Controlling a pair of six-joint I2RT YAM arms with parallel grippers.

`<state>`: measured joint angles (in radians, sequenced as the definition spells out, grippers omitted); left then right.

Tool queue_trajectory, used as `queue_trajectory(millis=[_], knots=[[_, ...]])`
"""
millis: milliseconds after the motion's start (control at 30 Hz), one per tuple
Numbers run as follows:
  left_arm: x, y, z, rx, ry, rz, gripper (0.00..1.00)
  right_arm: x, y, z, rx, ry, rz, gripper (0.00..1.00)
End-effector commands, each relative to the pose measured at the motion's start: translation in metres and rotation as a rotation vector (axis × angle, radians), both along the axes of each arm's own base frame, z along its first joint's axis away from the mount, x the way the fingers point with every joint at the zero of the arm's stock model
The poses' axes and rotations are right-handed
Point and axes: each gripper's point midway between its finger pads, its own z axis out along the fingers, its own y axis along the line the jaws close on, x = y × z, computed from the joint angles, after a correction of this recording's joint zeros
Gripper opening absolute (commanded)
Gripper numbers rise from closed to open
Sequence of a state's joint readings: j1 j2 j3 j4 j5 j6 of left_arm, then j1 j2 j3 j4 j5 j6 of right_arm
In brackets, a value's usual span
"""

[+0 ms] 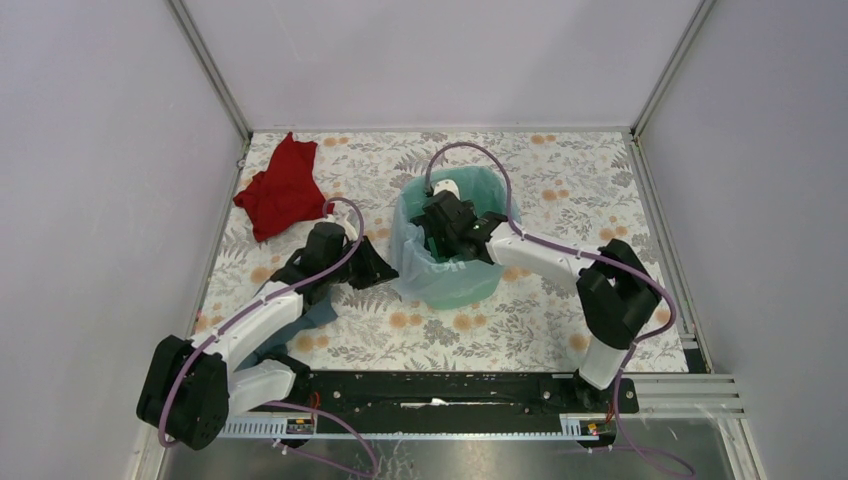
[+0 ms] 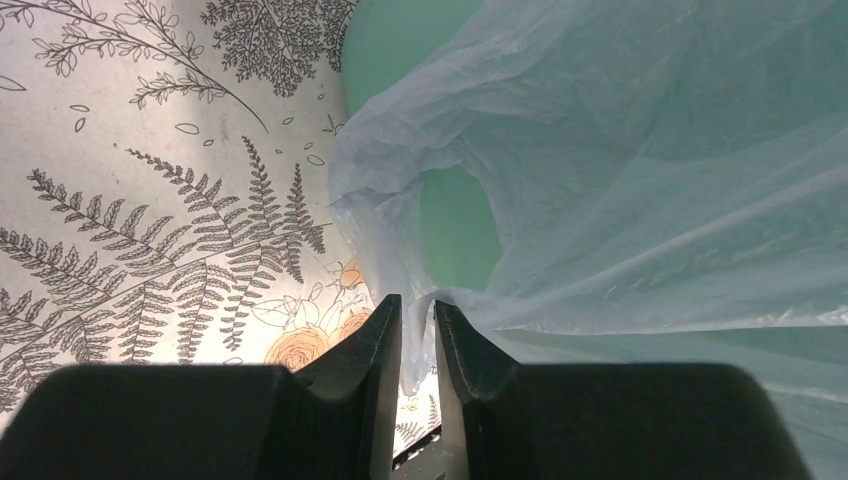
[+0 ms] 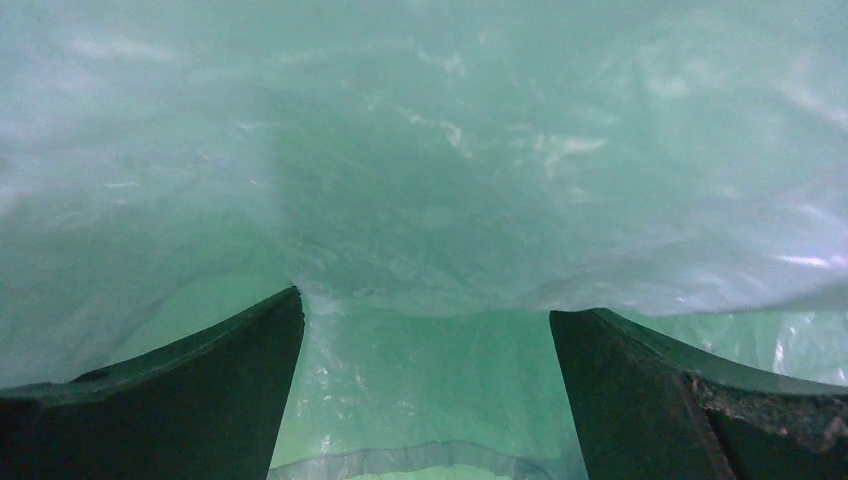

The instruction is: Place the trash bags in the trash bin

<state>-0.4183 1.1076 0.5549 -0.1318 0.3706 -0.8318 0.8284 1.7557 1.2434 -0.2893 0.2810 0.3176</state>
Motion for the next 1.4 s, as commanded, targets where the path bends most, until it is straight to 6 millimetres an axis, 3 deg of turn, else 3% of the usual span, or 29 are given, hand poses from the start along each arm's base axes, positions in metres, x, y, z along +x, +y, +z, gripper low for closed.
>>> queue_trajectory(millis=[0,133,300,467,633,767,867,967,1133,1367], knots=[[0.011,-0.006,0.028,-0.035,-0.089,-0.006,0.23,0.014,-0.003,0.070,0.050,-0.129,-0.020,1.00],[0.009,-0.005,0.025,-0.022,-0.083,-0.008,0.23,0.007,-0.021,0.091,0.014,-0.167,-0.006,1.00],[0.008,-0.004,0.020,-0.015,-0.078,-0.016,0.25,-0.003,-0.039,0.079,-0.037,-0.137,0.012,1.00],[0.010,-0.008,0.020,-0.029,-0.080,-0.026,0.25,-0.015,-0.028,0.052,0.003,-0.046,0.032,1.00],[0.012,-0.013,0.021,-0.037,-0.078,-0.042,0.25,-0.020,-0.005,0.017,0.048,0.039,0.020,1.00],[0.014,-0.015,0.020,-0.036,-0.083,-0.042,0.25,-0.016,-0.004,-0.009,0.032,0.057,-0.021,1.00],[0.014,-0.017,0.021,-0.043,-0.087,-0.043,0.25,-0.015,-0.004,-0.018,0.020,0.065,-0.030,1.00],[0.015,-0.018,0.022,-0.047,-0.093,-0.043,0.26,-0.013,-0.004,-0.004,0.022,0.052,-0.022,1.00],[0.017,-0.016,0.023,-0.019,-0.103,-0.048,0.29,-0.011,0.000,0.045,0.027,0.022,0.025,1.00],[0.020,-0.008,0.024,0.058,-0.127,-0.048,0.38,-0.022,-0.020,0.082,-0.028,0.014,0.051,1.00]])
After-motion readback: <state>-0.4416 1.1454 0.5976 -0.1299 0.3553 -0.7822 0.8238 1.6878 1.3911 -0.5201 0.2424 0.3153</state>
